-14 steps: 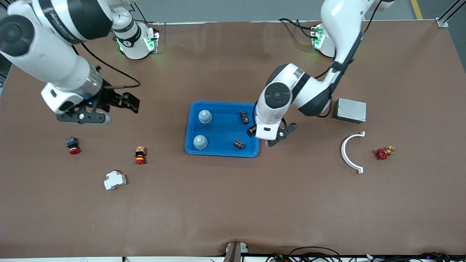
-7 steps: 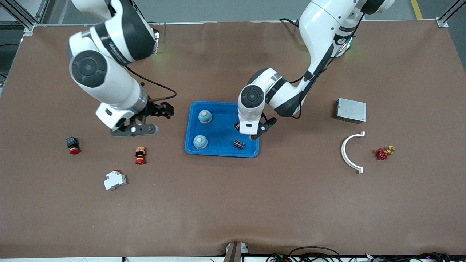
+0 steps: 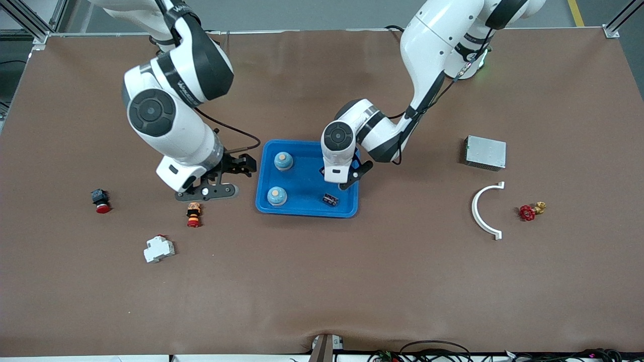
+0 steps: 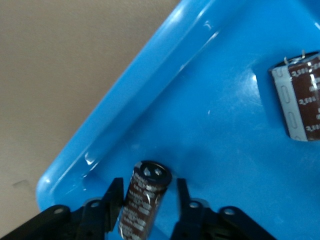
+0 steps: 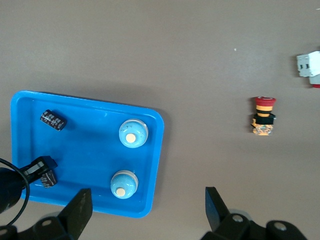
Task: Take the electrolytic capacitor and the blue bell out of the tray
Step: 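Grasp the capacitor with the left gripper while the right gripper reaches the bell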
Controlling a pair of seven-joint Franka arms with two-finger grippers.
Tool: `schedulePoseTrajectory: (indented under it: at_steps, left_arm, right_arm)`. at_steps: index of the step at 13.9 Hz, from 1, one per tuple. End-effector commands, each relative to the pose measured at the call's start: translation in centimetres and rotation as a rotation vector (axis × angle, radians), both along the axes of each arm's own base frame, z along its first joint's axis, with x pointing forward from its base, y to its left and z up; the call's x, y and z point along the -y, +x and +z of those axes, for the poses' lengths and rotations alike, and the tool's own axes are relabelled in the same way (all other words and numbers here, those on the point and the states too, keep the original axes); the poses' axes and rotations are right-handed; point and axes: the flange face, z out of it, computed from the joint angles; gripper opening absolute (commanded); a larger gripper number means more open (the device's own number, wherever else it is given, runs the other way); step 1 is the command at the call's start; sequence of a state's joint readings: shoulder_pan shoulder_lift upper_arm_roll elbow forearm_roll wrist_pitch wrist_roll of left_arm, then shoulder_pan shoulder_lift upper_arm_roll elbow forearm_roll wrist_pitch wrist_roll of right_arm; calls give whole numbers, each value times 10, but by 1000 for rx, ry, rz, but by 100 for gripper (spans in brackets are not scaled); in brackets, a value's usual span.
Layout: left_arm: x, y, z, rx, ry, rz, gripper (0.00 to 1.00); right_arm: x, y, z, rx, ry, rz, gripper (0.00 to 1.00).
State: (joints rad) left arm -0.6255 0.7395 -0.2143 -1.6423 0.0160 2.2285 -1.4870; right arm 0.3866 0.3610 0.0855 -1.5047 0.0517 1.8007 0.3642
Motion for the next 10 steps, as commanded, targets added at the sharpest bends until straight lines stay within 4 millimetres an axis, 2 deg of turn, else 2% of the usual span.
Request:
schedulePoseTrajectory:
  at_steps: [1,3,6,8,10]
  left_arm:
    - [3,-2,-10,6,-4,18,0]
    - [0,2,-1,17,3,43,0]
    - [-23,35,55,126,26,30,0]
    - [-66,69,88,128,52,48,0]
    - [-105,92,118,118,64,36,0]
  right_arm:
    - [-6,3,2,8,3,8,100]
    - [-4,5,-7,-6,-4,6,100]
    - [1,7,-23,-35,-21,-2,100]
    - [-7,1,-37,-55,-22,-5,100]
    - [-19,-7,-47,-56,-22,4,100]
